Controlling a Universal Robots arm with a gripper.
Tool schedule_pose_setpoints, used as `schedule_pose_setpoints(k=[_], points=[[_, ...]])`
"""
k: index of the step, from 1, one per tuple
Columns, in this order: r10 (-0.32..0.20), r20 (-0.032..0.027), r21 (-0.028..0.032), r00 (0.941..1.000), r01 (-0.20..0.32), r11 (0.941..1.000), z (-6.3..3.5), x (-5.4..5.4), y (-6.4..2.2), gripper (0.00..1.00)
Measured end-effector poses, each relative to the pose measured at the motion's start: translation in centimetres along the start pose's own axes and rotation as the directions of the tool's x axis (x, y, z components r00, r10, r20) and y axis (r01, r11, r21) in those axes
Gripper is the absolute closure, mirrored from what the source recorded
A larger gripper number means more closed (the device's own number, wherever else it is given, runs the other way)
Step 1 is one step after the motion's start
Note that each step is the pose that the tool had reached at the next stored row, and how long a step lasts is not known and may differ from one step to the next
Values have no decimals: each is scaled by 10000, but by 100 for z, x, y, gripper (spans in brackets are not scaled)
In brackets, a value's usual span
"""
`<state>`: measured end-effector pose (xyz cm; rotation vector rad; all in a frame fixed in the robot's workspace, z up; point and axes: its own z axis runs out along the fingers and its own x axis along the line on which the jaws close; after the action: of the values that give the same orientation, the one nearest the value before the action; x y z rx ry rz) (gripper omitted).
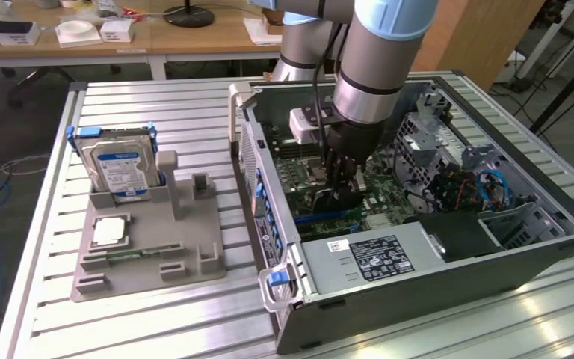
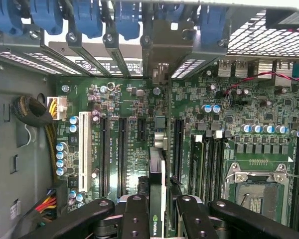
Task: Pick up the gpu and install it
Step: 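Insert the gpu into the slot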
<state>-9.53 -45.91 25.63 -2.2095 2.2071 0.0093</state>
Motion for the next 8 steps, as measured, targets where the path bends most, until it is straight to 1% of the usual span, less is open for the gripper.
schedule_pose_setpoints(k=[8], points=[[0, -1, 0, 10000, 0, 10000, -12, 0, -11, 74]])
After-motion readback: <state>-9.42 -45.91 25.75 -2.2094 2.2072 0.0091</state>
